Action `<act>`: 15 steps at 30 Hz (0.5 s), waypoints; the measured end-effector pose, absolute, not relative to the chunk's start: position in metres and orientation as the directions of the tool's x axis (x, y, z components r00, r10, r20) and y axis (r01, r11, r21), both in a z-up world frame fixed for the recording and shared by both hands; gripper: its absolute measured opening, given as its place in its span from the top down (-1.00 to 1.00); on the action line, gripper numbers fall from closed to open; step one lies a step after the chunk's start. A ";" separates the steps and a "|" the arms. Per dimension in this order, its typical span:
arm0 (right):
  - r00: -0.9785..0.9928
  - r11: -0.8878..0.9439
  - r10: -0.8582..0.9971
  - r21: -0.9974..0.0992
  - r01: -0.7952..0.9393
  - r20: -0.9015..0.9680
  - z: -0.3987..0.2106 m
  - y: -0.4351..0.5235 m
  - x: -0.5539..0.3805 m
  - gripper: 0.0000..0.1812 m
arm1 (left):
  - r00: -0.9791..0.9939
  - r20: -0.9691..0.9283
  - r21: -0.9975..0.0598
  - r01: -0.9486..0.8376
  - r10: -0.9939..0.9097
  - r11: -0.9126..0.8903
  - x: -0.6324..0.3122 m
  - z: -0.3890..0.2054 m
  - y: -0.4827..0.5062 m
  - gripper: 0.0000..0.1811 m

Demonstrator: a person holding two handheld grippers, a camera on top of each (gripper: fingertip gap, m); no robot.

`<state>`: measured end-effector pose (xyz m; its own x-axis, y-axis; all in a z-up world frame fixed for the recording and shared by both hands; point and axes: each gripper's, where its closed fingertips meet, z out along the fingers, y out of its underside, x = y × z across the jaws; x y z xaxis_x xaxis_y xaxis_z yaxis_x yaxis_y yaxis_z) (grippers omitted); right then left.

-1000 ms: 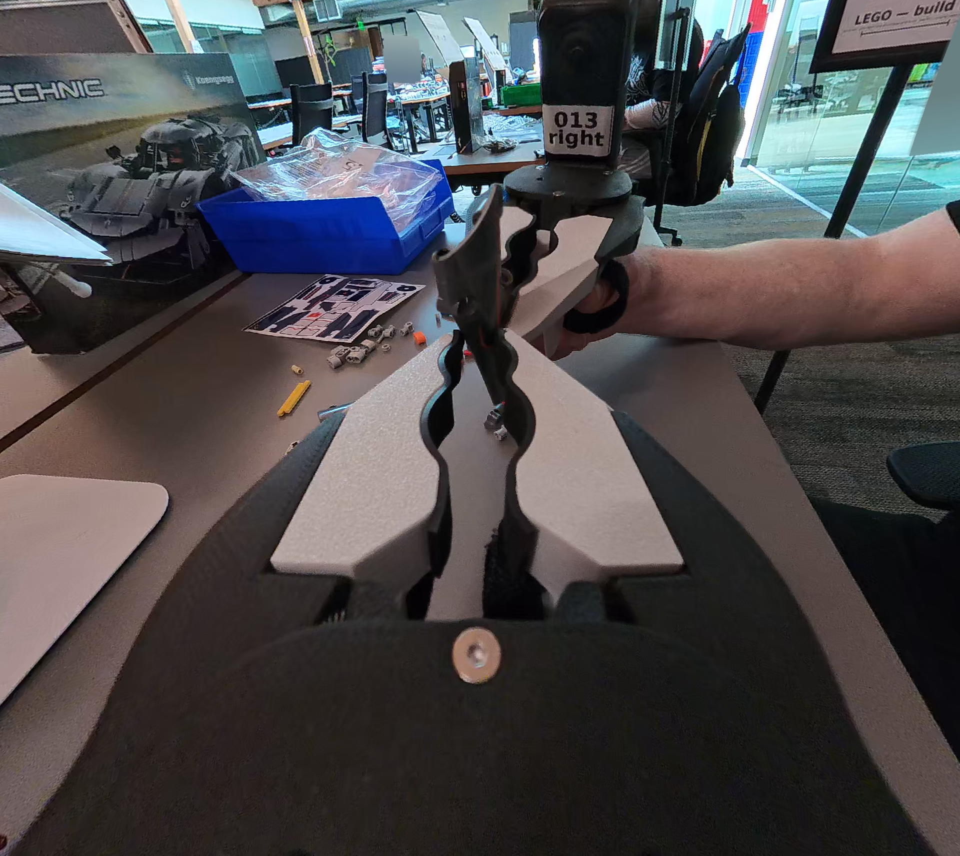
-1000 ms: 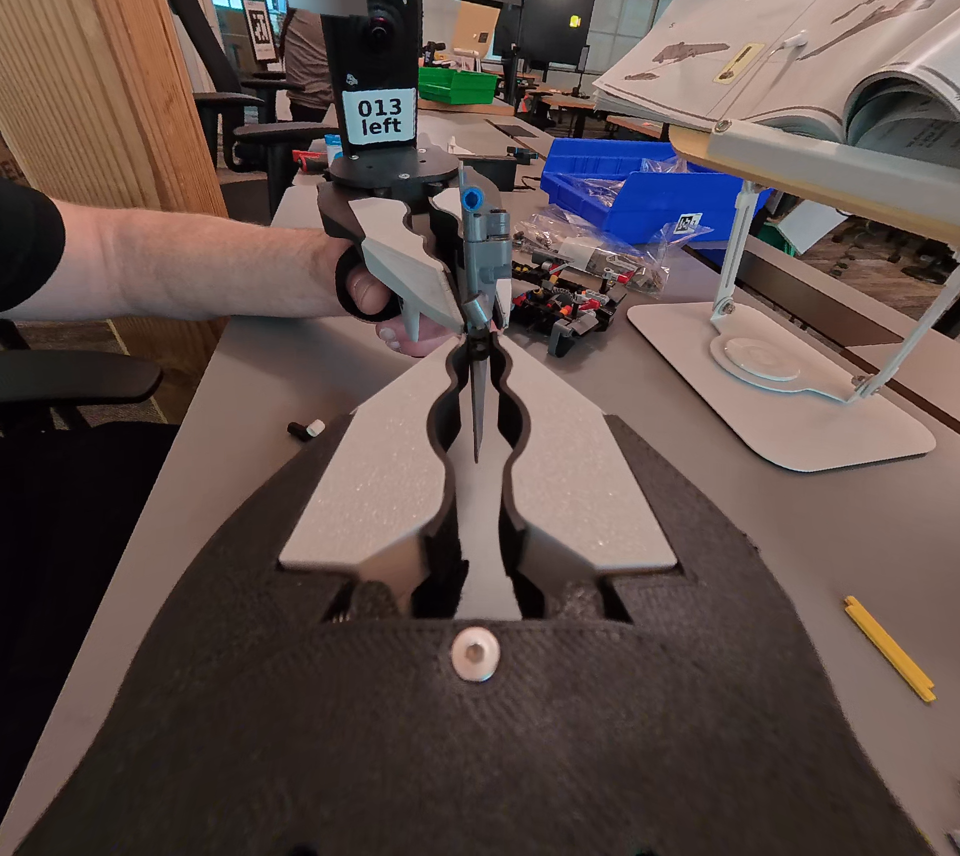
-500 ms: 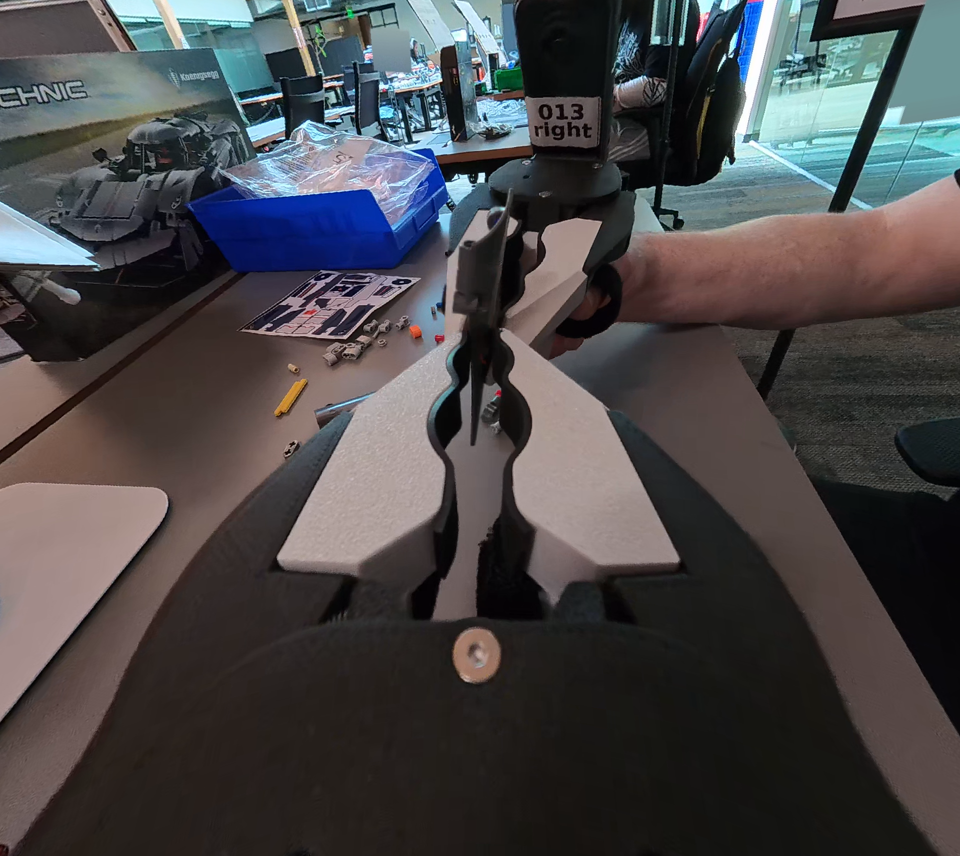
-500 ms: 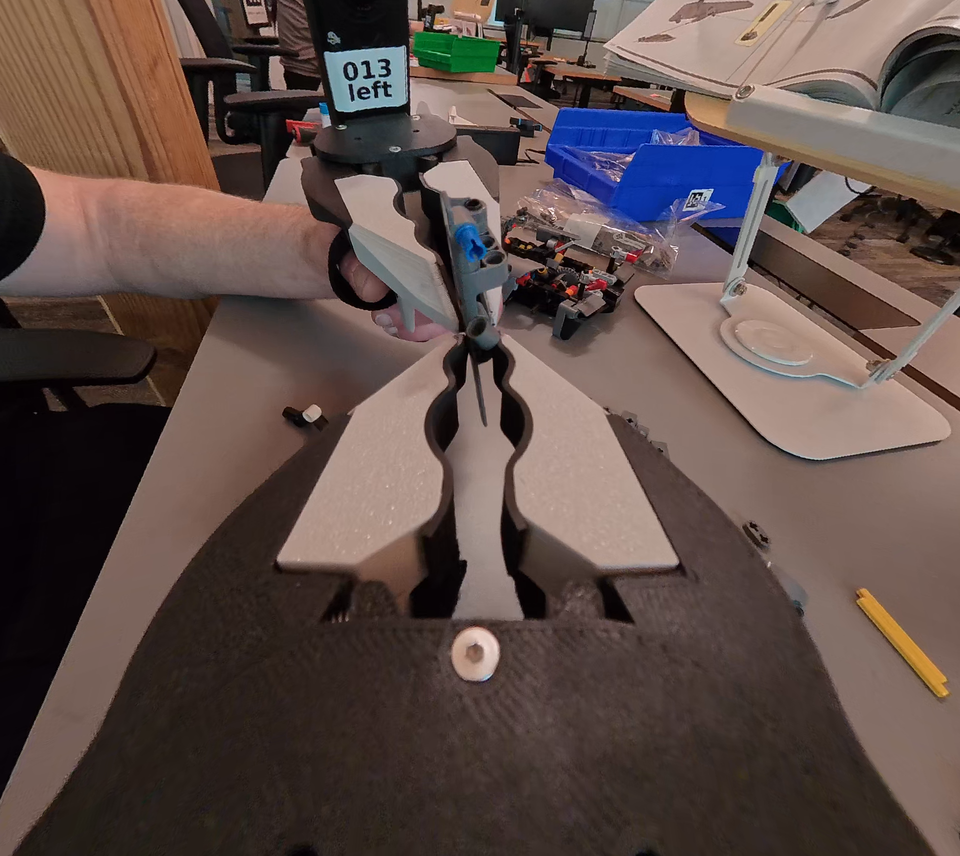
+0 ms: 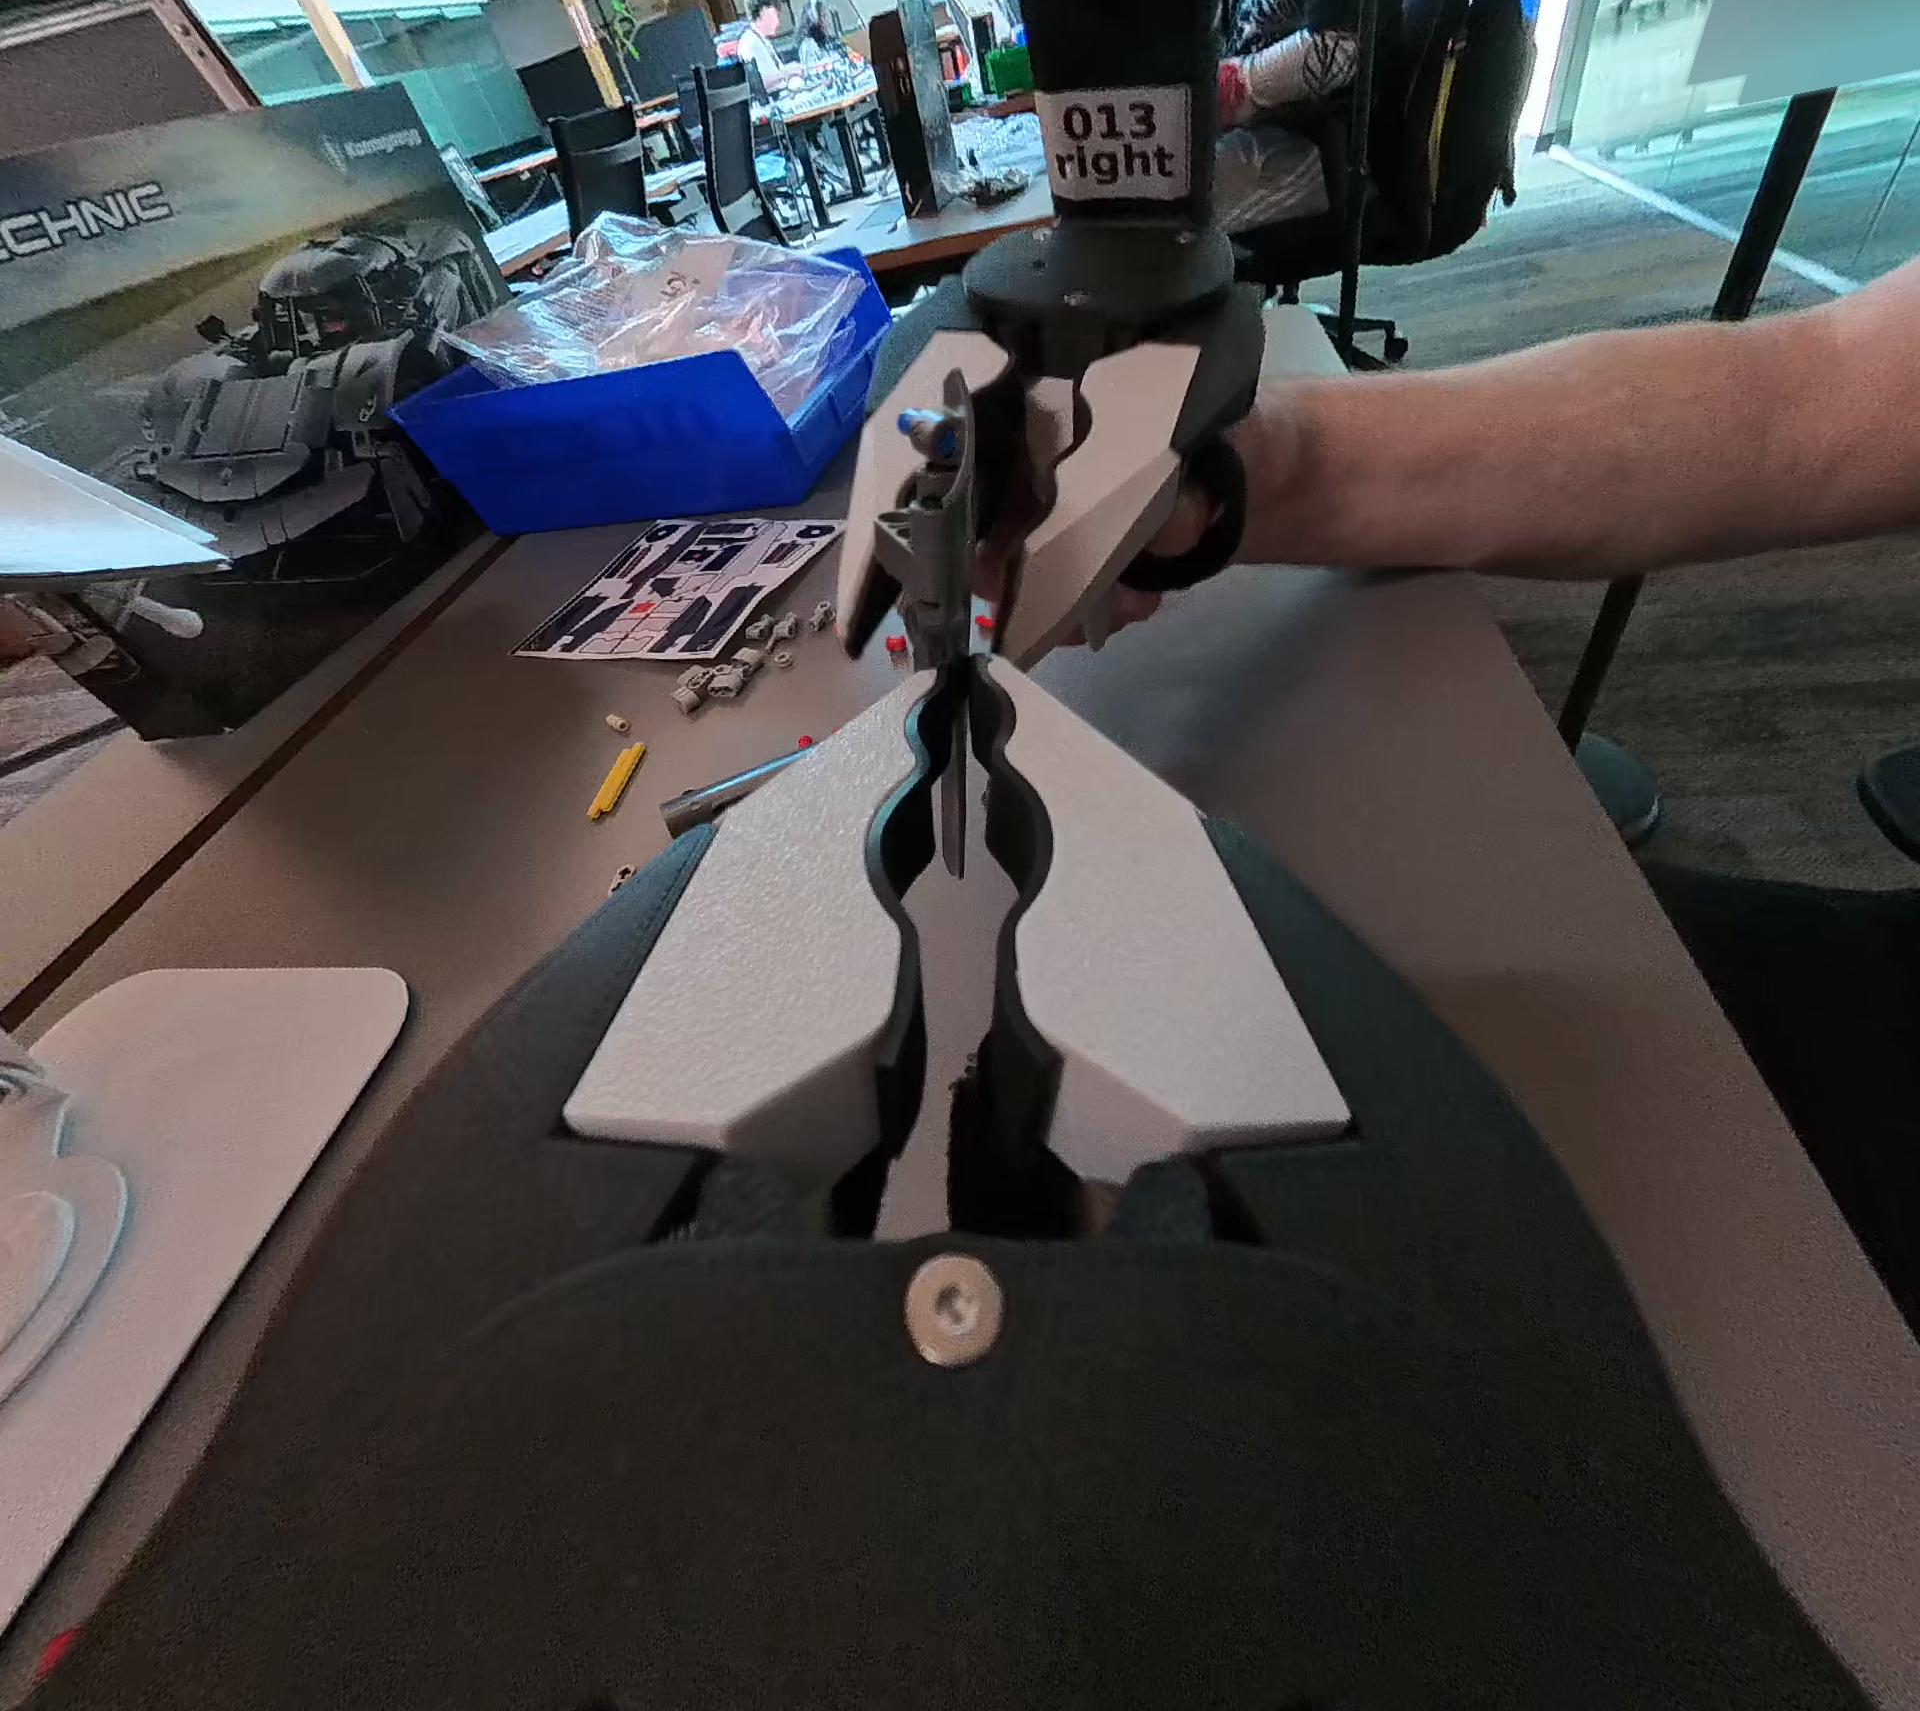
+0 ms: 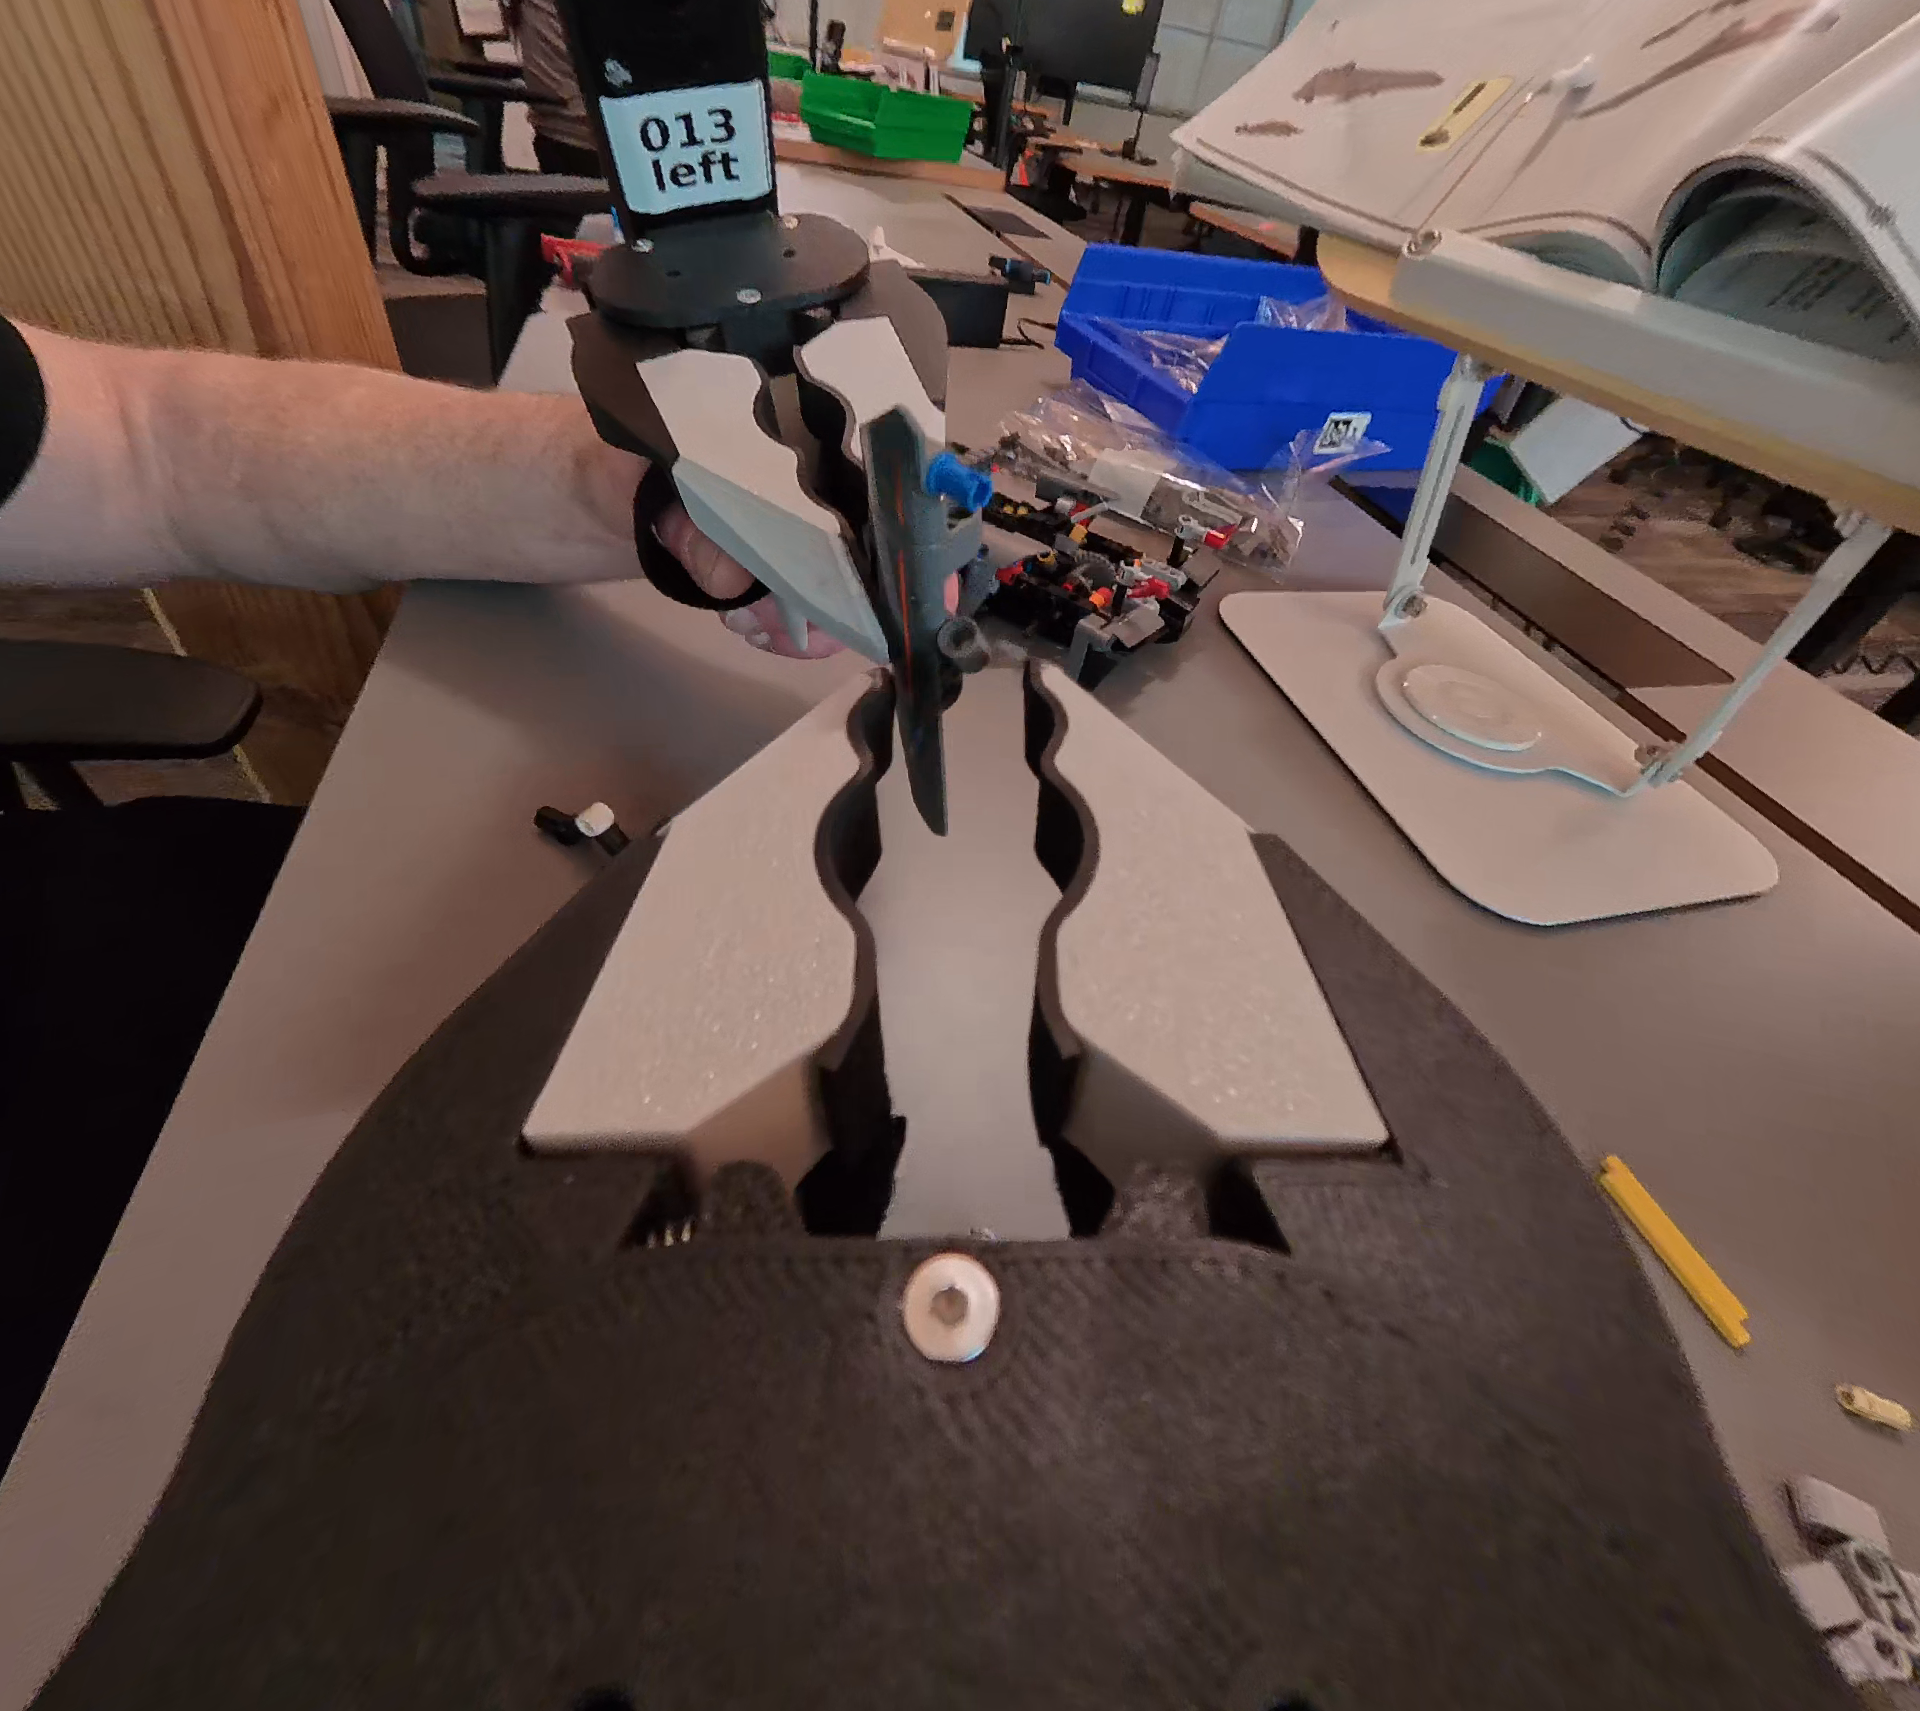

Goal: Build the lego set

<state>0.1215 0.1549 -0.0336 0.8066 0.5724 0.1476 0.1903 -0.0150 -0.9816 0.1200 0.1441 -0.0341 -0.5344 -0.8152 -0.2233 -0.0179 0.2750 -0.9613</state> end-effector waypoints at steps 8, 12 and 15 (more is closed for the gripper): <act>0.742 0.064 0.644 -0.979 0.192 0.187 -0.025 0.141 0.105 0.64 | -0.593 -0.280 -0.913 -0.080 -0.755 0.401 0.118 -0.059 0.130 1.00; 0.731 0.050 0.652 -0.974 0.222 0.200 -0.030 0.141 0.102 0.87 | -0.596 -0.279 -0.909 -0.090 -0.753 0.407 0.119 -0.062 0.129 1.00; 0.733 0.049 0.656 -0.979 0.198 0.181 -0.026 0.141 0.103 0.88 | -0.591 -0.274 -0.918 -0.075 -0.759 0.390 0.120 -0.059 0.128 1.00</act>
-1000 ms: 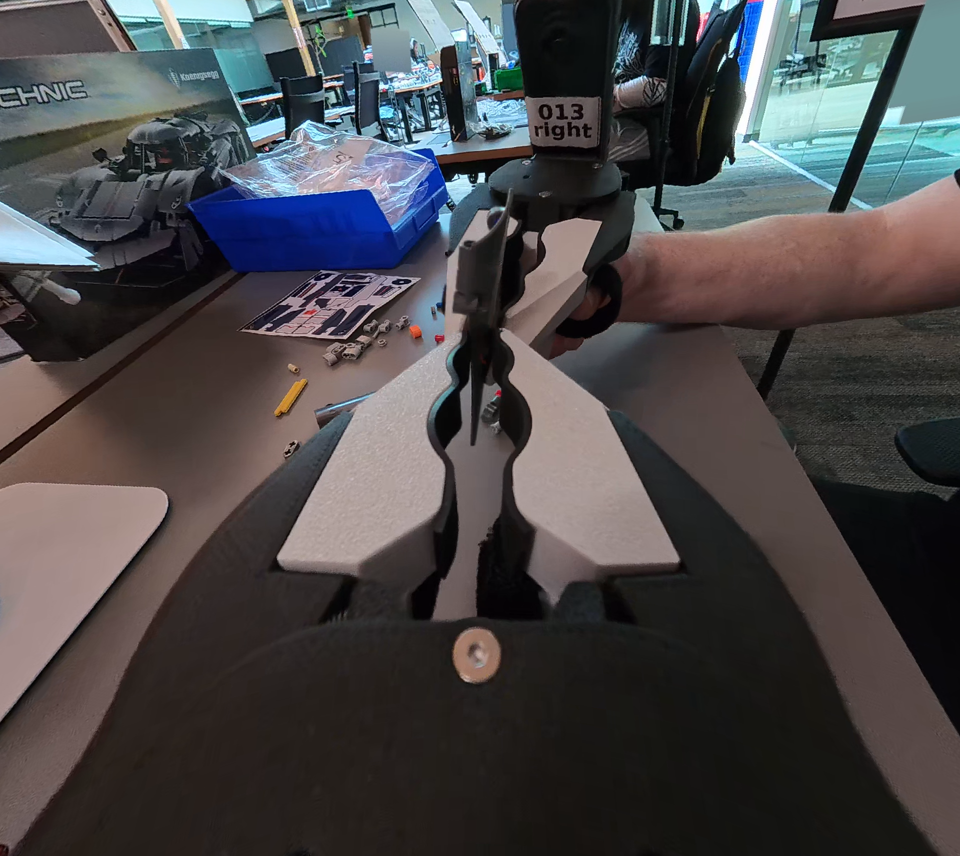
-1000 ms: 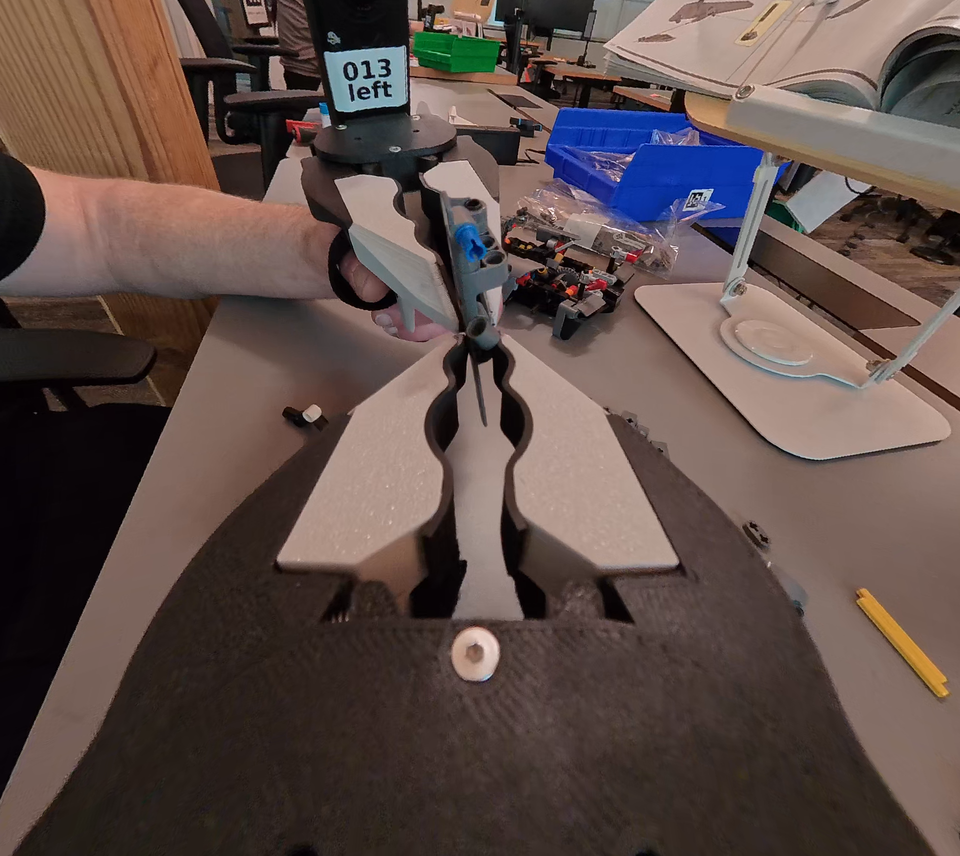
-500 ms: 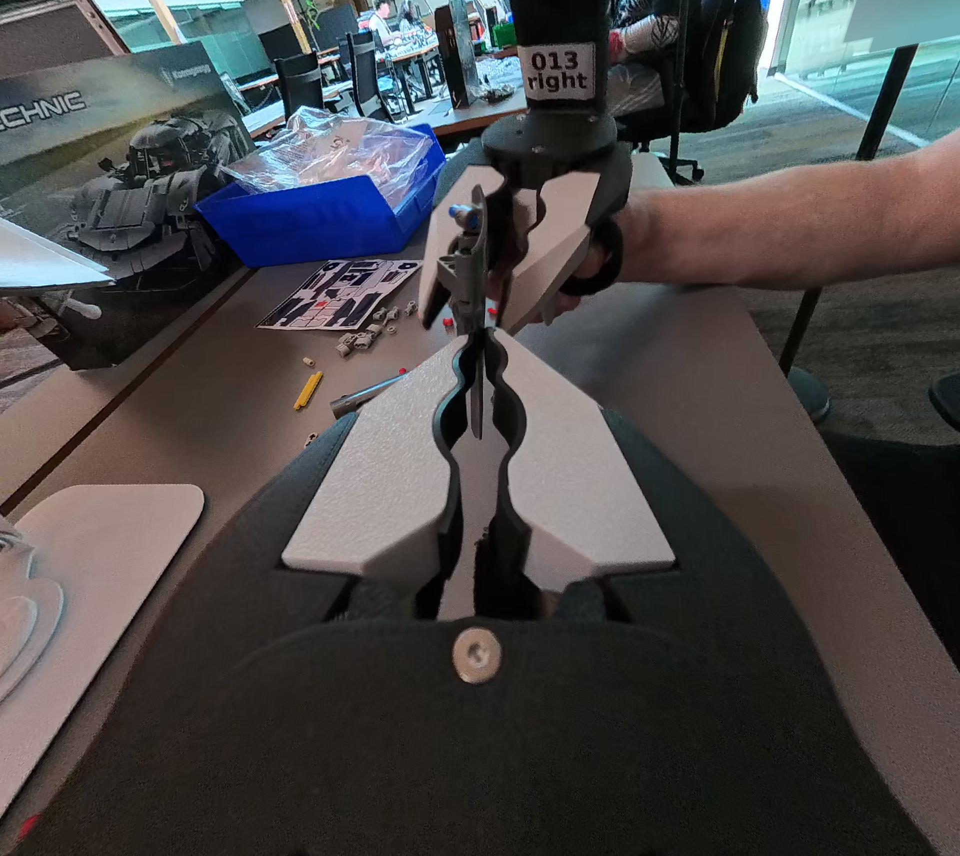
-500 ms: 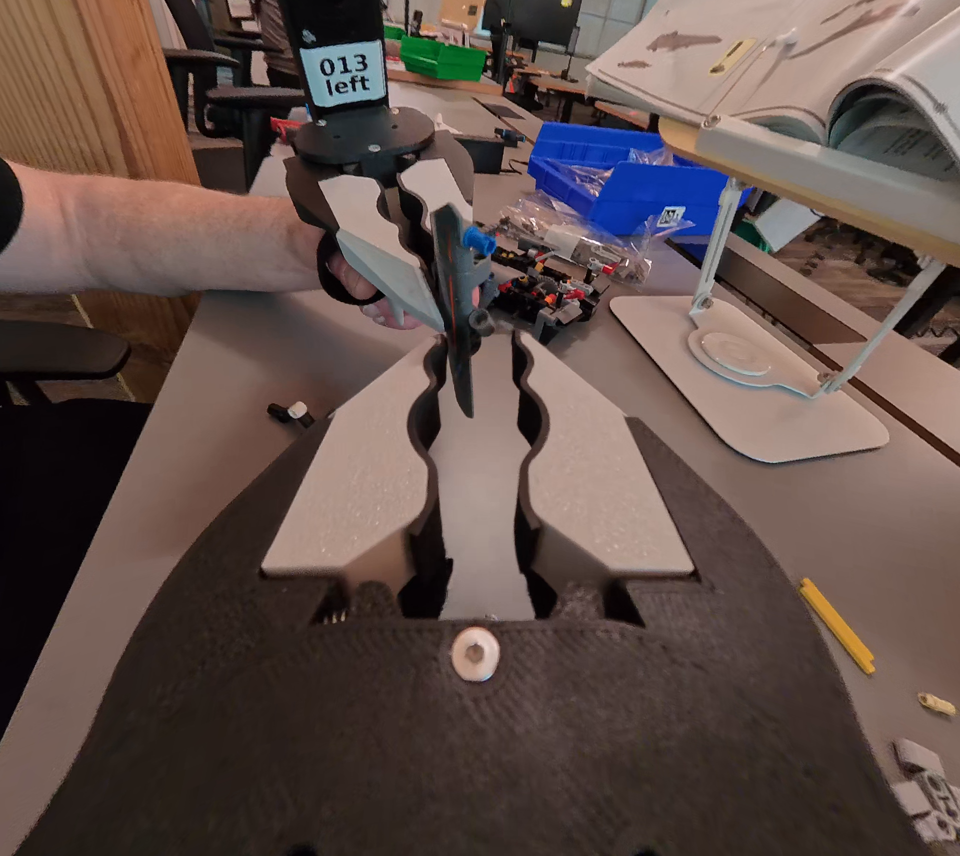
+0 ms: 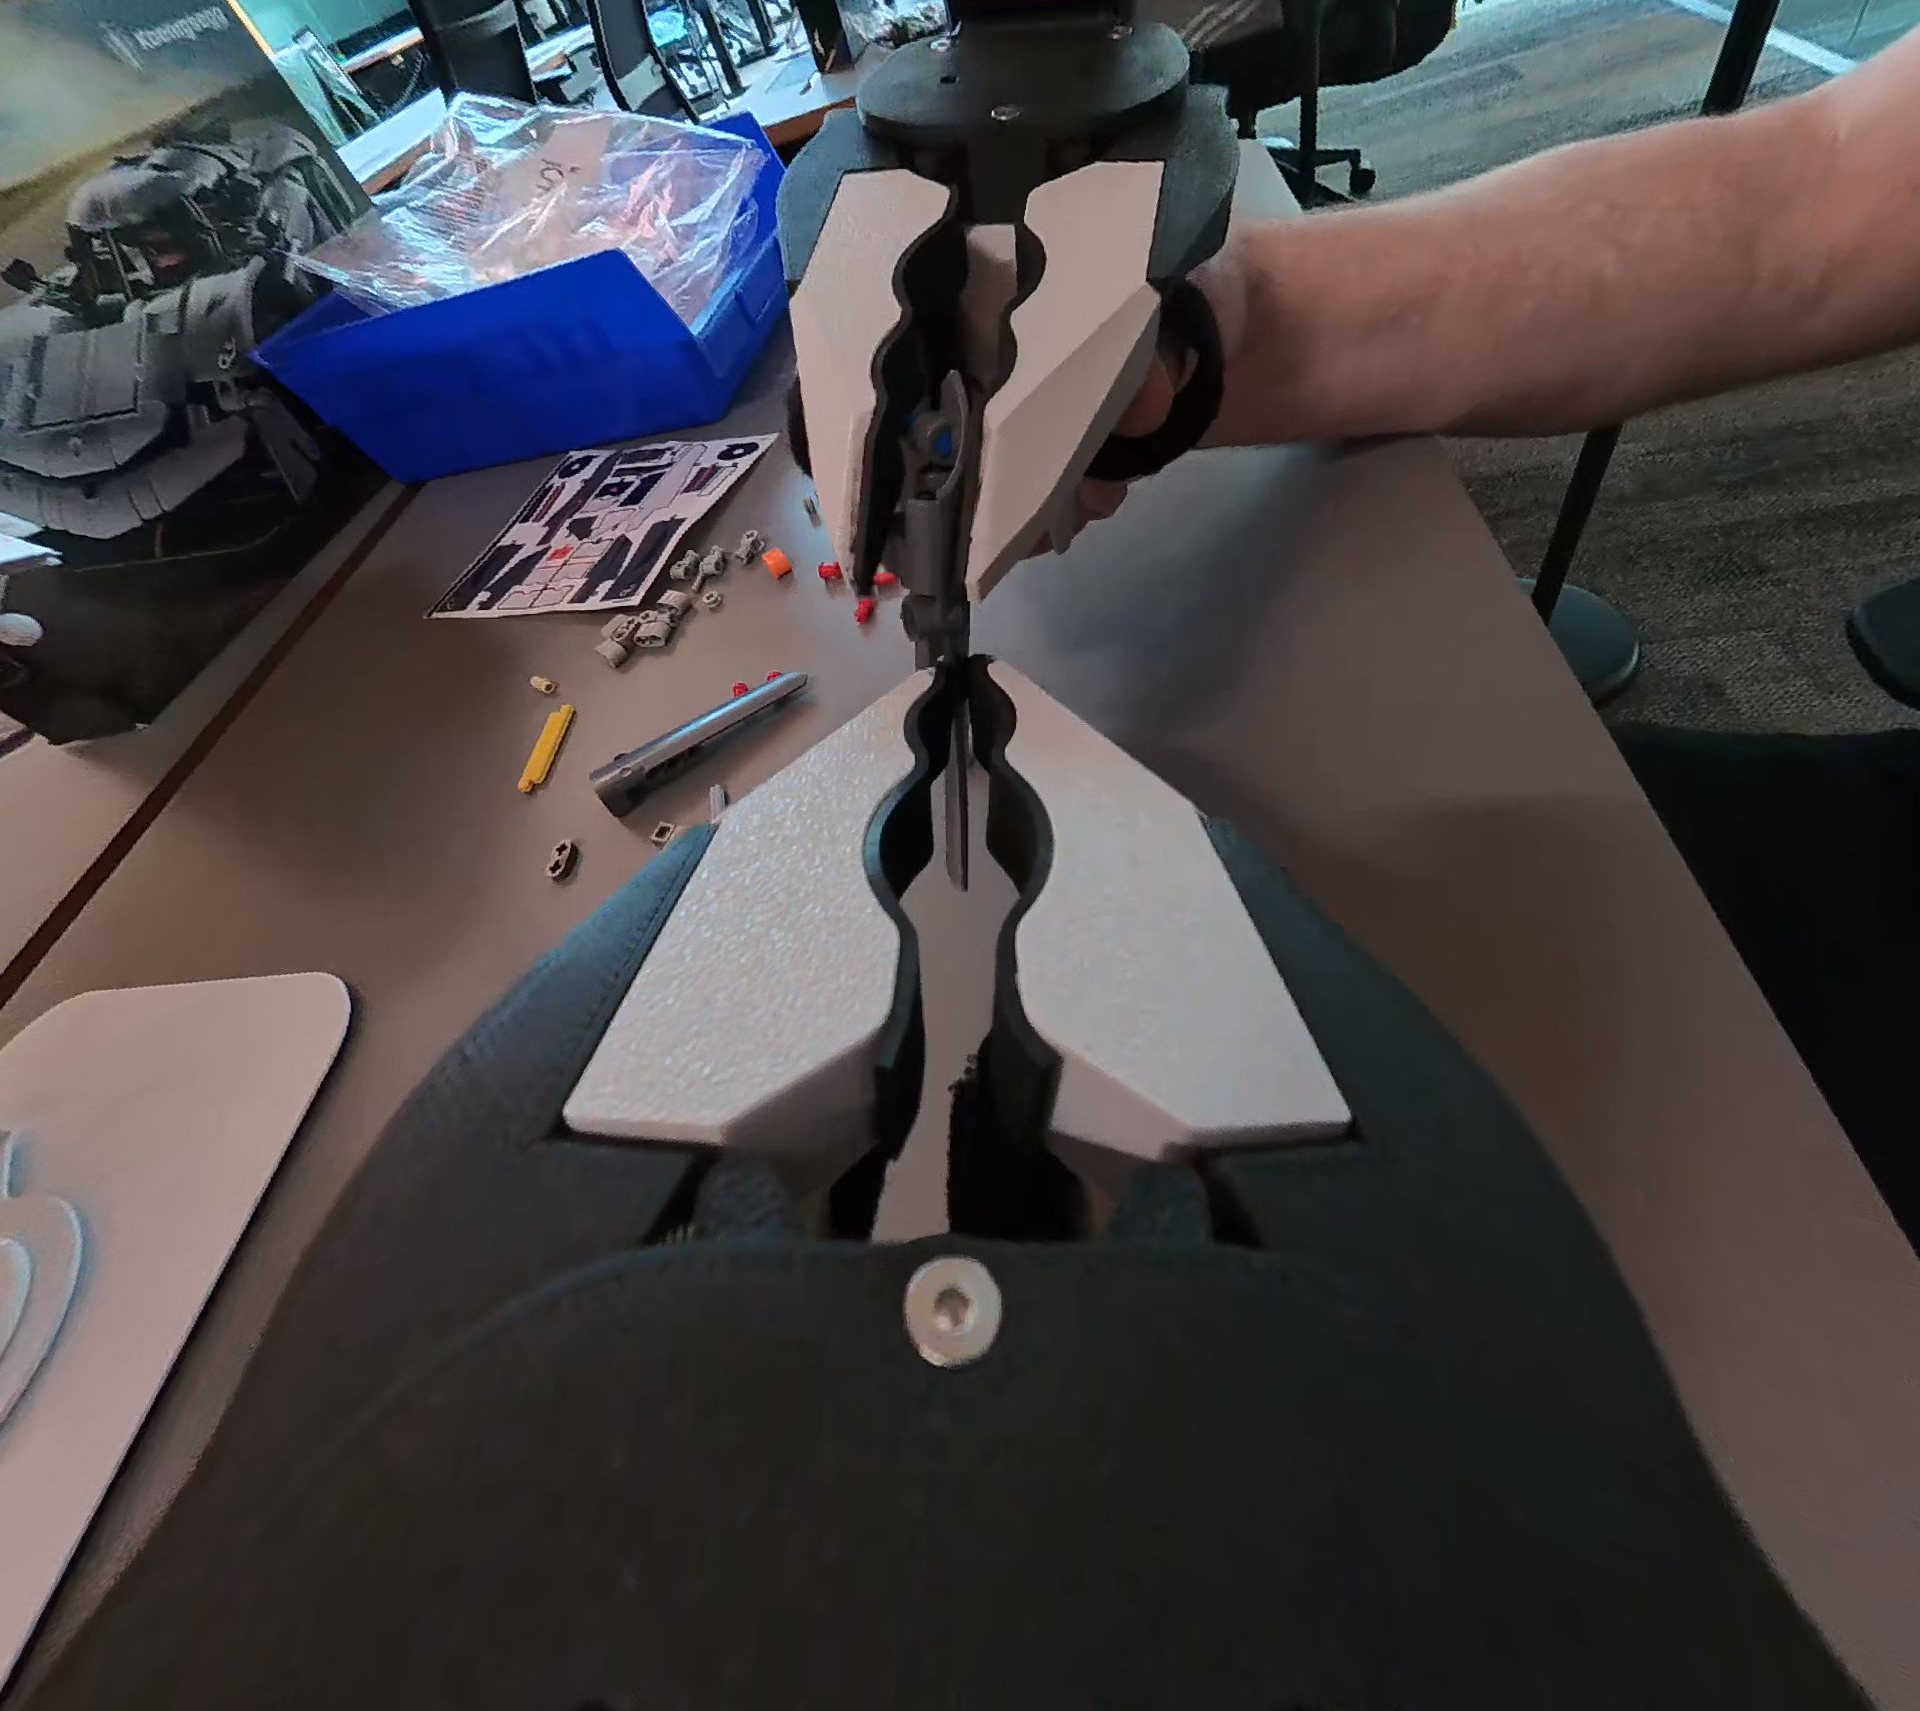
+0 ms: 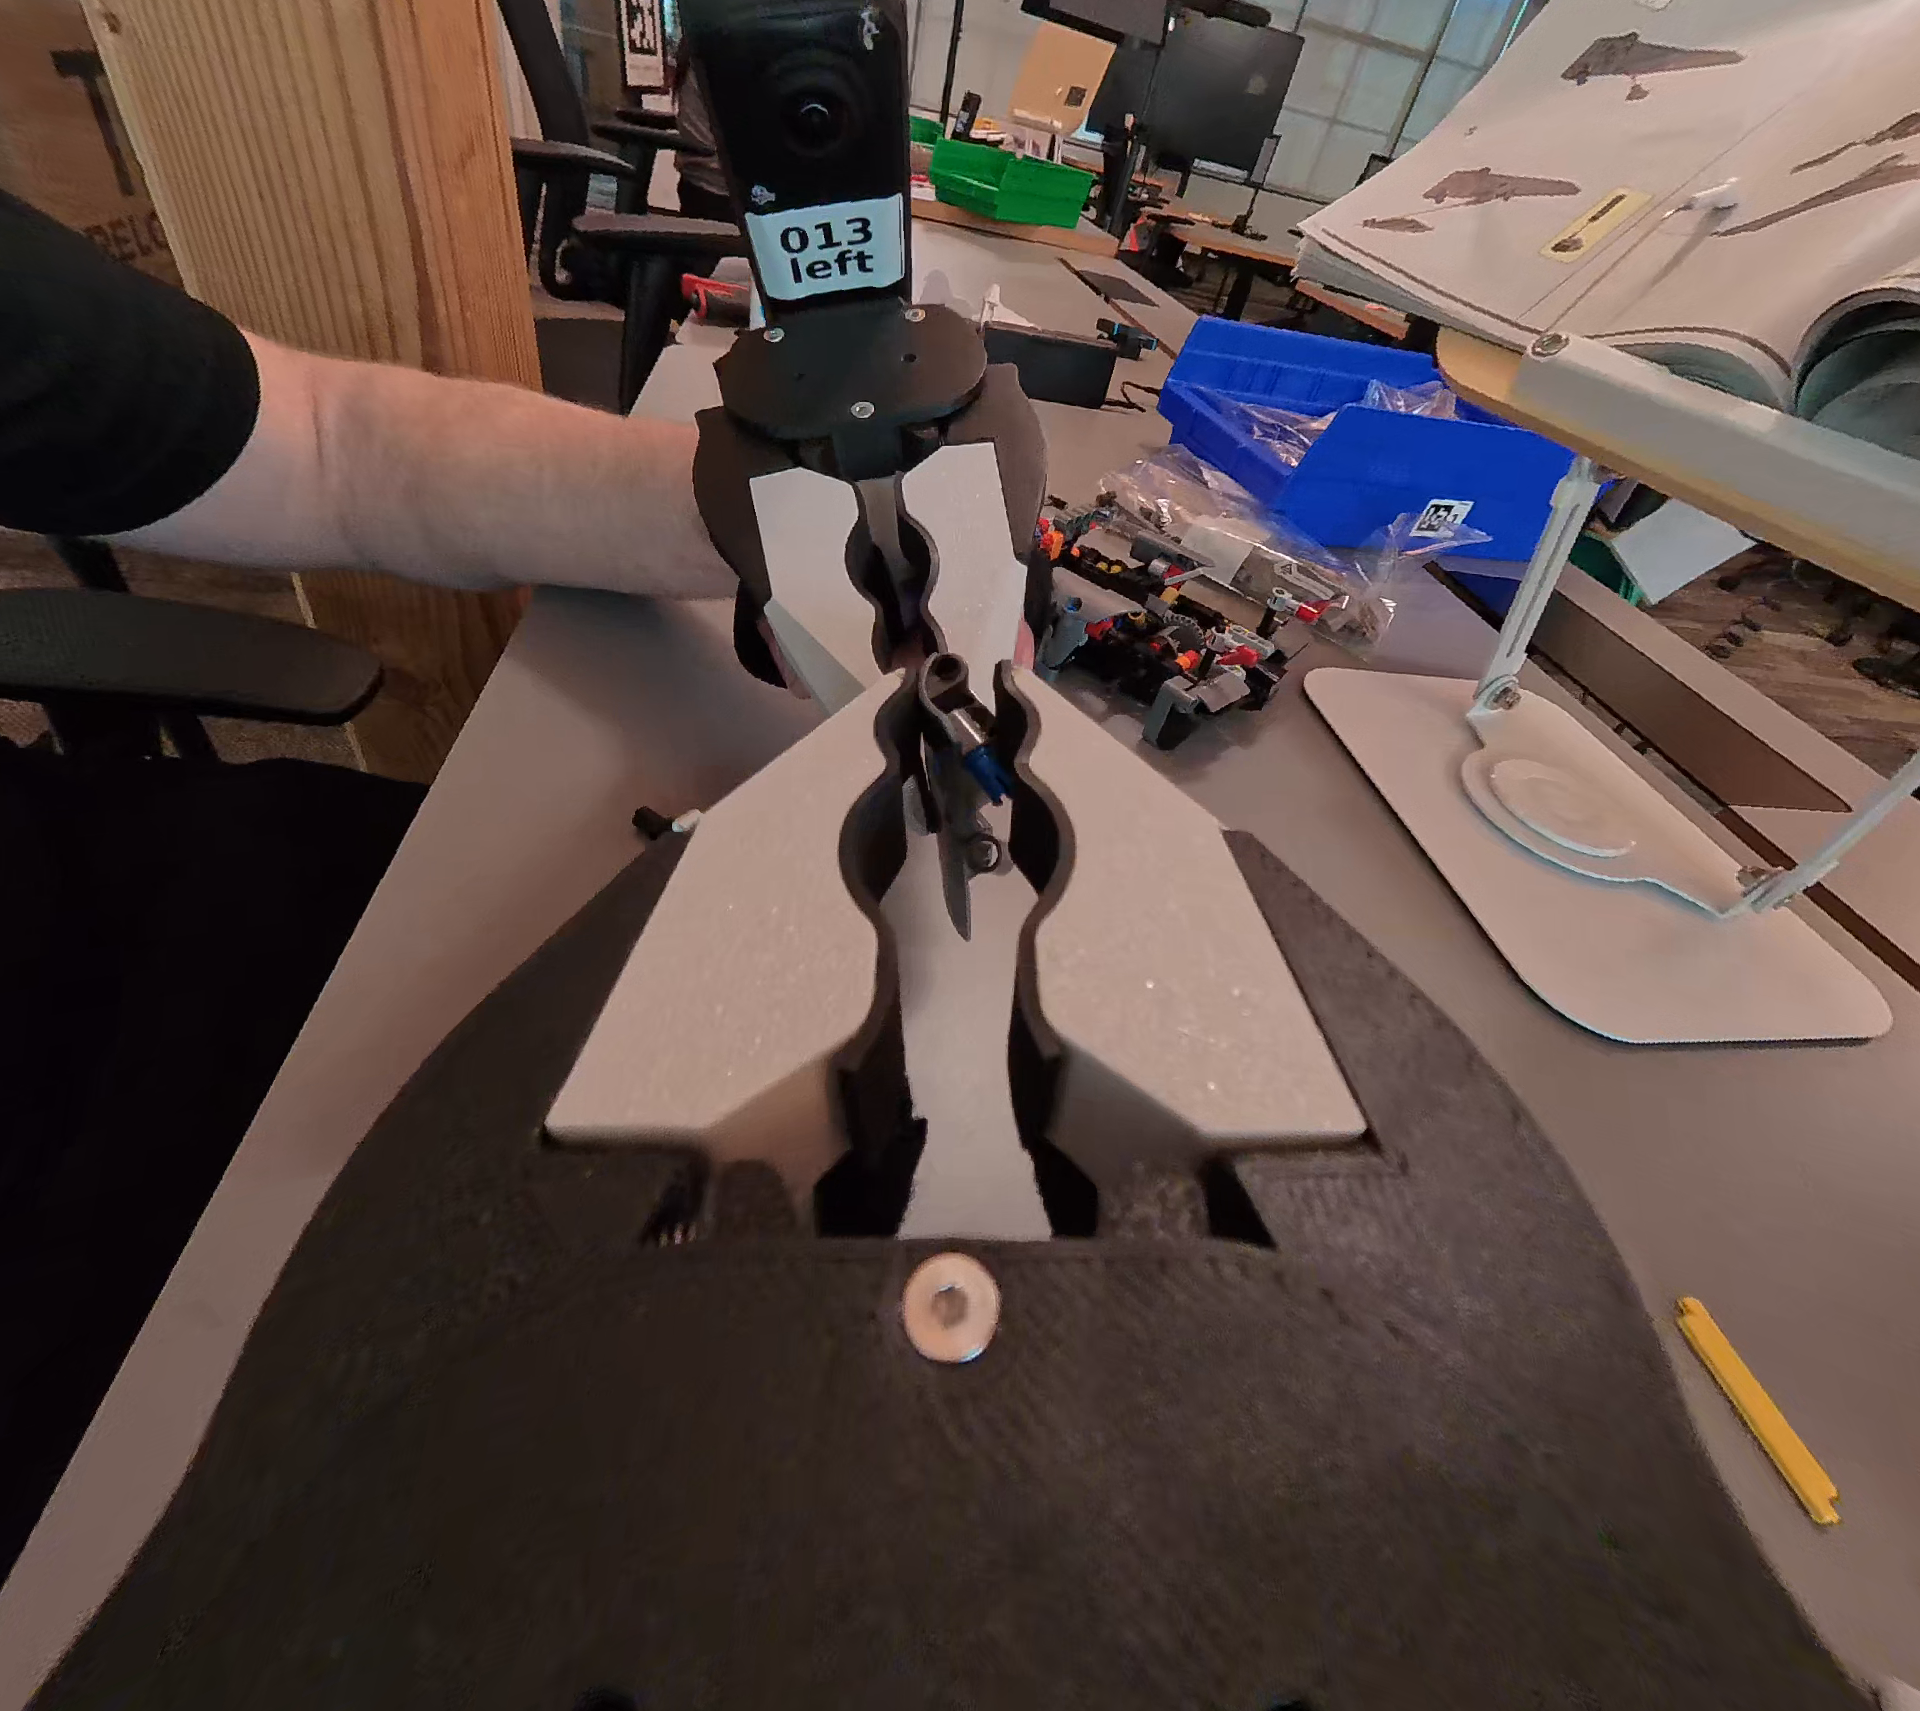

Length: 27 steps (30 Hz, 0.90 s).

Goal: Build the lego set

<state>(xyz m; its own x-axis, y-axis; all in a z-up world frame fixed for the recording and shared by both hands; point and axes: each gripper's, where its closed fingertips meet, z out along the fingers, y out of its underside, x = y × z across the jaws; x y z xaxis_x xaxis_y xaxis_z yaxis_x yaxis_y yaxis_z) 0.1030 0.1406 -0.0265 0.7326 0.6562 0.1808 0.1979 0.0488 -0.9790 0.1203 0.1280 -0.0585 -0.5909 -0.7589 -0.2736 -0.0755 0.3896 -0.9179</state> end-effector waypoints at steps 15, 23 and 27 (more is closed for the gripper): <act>0.743 0.100 0.653 -0.990 0.103 0.144 -0.008 0.135 0.110 0.91 | -0.538 -0.273 -0.923 -0.087 -0.797 0.375 0.128 -0.059 0.136 0.78; 0.700 0.143 0.693 -0.985 0.101 0.172 -0.004 0.127 0.097 0.92 | -0.572 -0.292 -0.901 -0.104 -0.767 0.421 0.131 -0.074 0.125 0.81; 0.706 0.149 0.687 -0.984 0.094 0.172 -0.002 0.127 0.098 0.92 | -0.569 -0.330 -0.887 -0.086 -0.754 0.453 0.130 -0.074 0.122 1.00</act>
